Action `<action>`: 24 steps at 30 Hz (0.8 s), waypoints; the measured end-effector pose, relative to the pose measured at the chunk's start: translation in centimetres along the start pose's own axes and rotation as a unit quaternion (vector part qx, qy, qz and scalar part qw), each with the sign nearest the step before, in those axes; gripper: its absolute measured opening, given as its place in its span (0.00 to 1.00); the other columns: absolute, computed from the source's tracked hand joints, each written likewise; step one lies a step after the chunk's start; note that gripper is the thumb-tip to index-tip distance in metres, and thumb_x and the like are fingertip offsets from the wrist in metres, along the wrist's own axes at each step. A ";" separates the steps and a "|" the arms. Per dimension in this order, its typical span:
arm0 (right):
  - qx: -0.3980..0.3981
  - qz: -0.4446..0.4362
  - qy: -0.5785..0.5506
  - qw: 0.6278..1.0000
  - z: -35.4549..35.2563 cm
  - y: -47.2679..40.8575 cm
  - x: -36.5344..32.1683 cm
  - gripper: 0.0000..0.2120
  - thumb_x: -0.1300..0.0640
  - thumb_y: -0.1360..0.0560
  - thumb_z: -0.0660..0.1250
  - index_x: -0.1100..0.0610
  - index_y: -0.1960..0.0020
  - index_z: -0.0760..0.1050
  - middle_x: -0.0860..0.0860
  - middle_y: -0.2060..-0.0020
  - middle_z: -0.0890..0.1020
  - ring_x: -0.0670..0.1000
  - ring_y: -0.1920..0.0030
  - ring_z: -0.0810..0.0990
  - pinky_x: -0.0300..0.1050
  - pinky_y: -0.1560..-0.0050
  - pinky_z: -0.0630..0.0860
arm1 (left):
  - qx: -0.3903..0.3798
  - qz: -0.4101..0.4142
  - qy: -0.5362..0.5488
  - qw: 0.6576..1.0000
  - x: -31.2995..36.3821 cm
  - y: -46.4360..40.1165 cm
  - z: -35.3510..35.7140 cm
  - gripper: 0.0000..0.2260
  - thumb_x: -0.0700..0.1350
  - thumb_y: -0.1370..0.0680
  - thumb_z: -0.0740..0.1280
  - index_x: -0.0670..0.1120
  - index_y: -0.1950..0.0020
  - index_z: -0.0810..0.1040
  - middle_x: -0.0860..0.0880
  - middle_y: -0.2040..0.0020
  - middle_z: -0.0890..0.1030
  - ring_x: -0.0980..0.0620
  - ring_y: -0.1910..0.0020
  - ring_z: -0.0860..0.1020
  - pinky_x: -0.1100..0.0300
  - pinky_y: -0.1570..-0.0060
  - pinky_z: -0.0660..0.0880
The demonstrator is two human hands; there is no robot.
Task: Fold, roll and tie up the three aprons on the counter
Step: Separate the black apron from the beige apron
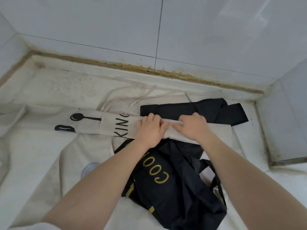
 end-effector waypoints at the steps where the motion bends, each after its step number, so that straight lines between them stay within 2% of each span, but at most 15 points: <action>1: -0.006 0.009 -0.007 1.000 -0.1 0.4 1.4 0.14 0.44 0.21 0.53 0.52 0.55 0.71 0.54 0.55 0.77 0.57 0.43 0.71 0.49 0.40 0.64 | -0.004 -0.011 -0.008 1.000 0.2 0.0 -0.1 0.16 0.57 0.19 0.52 0.47 0.46 0.71 0.48 0.45 0.70 0.48 0.43 0.68 0.53 0.41 0.62; 3: -0.024 0.026 -0.035 0.999 -0.1 1.3 4.1 0.09 0.49 0.22 0.56 0.52 0.54 0.71 0.52 0.58 0.74 0.56 0.43 0.72 0.50 0.37 0.63 | -0.009 -0.027 -0.029 0.999 0.8 -0.2 -0.2 0.17 0.57 0.19 0.51 0.46 0.46 0.70 0.48 0.45 0.70 0.47 0.43 0.68 0.52 0.41 0.63; 5: -0.060 0.031 -0.062 0.996 -0.5 1.8 6.1 0.08 0.51 0.22 0.58 0.53 0.53 0.73 0.50 0.59 0.73 0.55 0.46 0.73 0.49 0.43 0.66 | -0.012 -0.035 -0.055 0.998 1.1 -0.3 -0.2 0.19 0.59 0.20 0.51 0.46 0.44 0.69 0.47 0.44 0.70 0.47 0.42 0.68 0.52 0.41 0.63; 8: -0.125 0.024 -0.127 0.984 -1.7 1.7 8.1 0.16 0.48 0.20 0.58 0.54 0.64 0.67 0.49 0.65 0.71 0.52 0.57 0.73 0.45 0.57 0.67 | -0.018 -0.032 -0.096 0.995 1.2 0.0 -0.1 0.24 0.63 0.21 0.51 0.45 0.39 0.67 0.47 0.40 0.68 0.46 0.39 0.67 0.51 0.39 0.63; 10: -0.150 0.030 -0.157 0.976 -2.7 1.2 8.8 0.18 0.50 0.20 0.59 0.54 0.67 0.65 0.49 0.68 0.69 0.48 0.65 0.69 0.41 0.63 0.64 | -0.019 -0.023 -0.131 0.991 1.3 0.3 0.0 0.27 0.65 0.23 0.51 0.44 0.37 0.65 0.47 0.38 0.67 0.45 0.38 0.66 0.51 0.38 0.63; 12: -0.146 0.053 -0.136 0.978 -2.7 0.5 8.8 0.20 0.50 0.21 0.61 0.55 0.69 0.63 0.49 0.70 0.68 0.48 0.67 0.67 0.43 0.61 0.63 | -0.019 -0.016 -0.162 0.987 1.3 0.5 0.0 0.30 0.68 0.25 0.52 0.44 0.36 0.64 0.47 0.38 0.65 0.46 0.39 0.65 0.51 0.39 0.63; 13: -0.133 0.075 -0.120 0.981 -2.3 0.3 8.7 0.20 0.49 0.23 0.63 0.55 0.70 0.63 0.49 0.70 0.68 0.50 0.65 0.69 0.46 0.56 0.64 | -0.021 -0.013 -0.174 0.984 1.5 0.7 0.0 0.32 0.69 0.26 0.52 0.44 0.36 0.64 0.47 0.38 0.65 0.46 0.39 0.65 0.51 0.40 0.63; 15: -0.082 0.126 -0.077 0.986 -1.9 0.6 7.5 0.14 0.51 0.24 0.63 0.54 0.66 0.67 0.50 0.63 0.74 0.55 0.53 0.74 0.52 0.45 0.63 | -0.027 -0.005 -0.195 0.980 1.5 0.8 -0.2 0.35 0.72 0.29 0.53 0.45 0.35 0.64 0.48 0.39 0.65 0.47 0.40 0.66 0.51 0.41 0.64; 16: -0.047 0.139 -0.031 0.989 -1.8 1.2 6.7 0.07 0.53 0.24 0.62 0.53 0.59 0.71 0.51 0.56 0.76 0.57 0.45 0.72 0.55 0.40 0.62 | -0.030 -0.002 -0.208 0.978 1.5 0.9 -0.3 0.37 0.73 0.30 0.53 0.45 0.35 0.63 0.48 0.39 0.65 0.47 0.40 0.66 0.51 0.41 0.64; 17: -0.018 0.137 0.032 0.990 -1.7 1.6 6.0 0.05 0.56 0.24 0.60 0.53 0.49 0.73 0.54 0.47 0.76 0.58 0.39 0.69 0.57 0.35 0.59 | -0.037 -0.001 -0.220 0.975 1.6 0.8 -0.5 0.39 0.74 0.31 0.53 0.45 0.34 0.63 0.48 0.38 0.66 0.47 0.40 0.66 0.51 0.41 0.65; 19: 0.043 0.091 0.119 0.988 -1.4 2.4 4.7 0.19 0.61 0.24 0.57 0.55 0.33 0.64 0.58 0.35 0.68 0.61 0.34 0.64 0.59 0.32 0.56 | -0.058 -0.003 -0.240 0.969 2.0 0.6 -0.8 0.40 0.75 0.31 0.52 0.45 0.33 0.62 0.47 0.37 0.66 0.46 0.39 0.66 0.50 0.41 0.66; 21: 0.074 -0.012 0.080 0.994 -0.6 3.1 3.1 0.26 0.62 0.24 0.58 0.54 0.28 0.57 0.59 0.29 0.59 0.61 0.30 0.58 0.56 0.31 0.57 | -0.083 -0.012 -0.245 0.966 2.4 0.3 -1.0 0.39 0.74 0.30 0.52 0.46 0.32 0.61 0.46 0.35 0.65 0.44 0.36 0.66 0.48 0.41 0.66; 23: 0.016 -0.114 0.002 0.993 1.2 3.5 1.8 0.27 0.56 0.20 0.54 0.48 0.24 0.50 0.55 0.23 0.46 0.56 0.24 0.46 0.54 0.26 0.48 | -0.096 -0.025 -0.237 0.966 2.7 0.2 -1.0 0.37 0.73 0.29 0.52 0.47 0.31 0.60 0.45 0.34 0.64 0.44 0.35 0.64 0.47 0.40 0.65; 24: -0.028 -0.137 -0.019 0.990 2.1 3.8 1.5 0.25 0.50 0.18 0.50 0.45 0.23 0.46 0.52 0.23 0.41 0.54 0.24 0.40 0.54 0.26 0.42 | -0.095 -0.029 -0.233 0.967 2.8 0.3 -0.9 0.36 0.72 0.28 0.51 0.47 0.31 0.60 0.45 0.33 0.64 0.43 0.35 0.64 0.47 0.40 0.64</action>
Point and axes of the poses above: each hand's wrist, its own y-axis away from the middle knuckle, its own z-axis out of the palm, x = y × z, the point moved 2 cm from there along -y, towards the middle knuckle
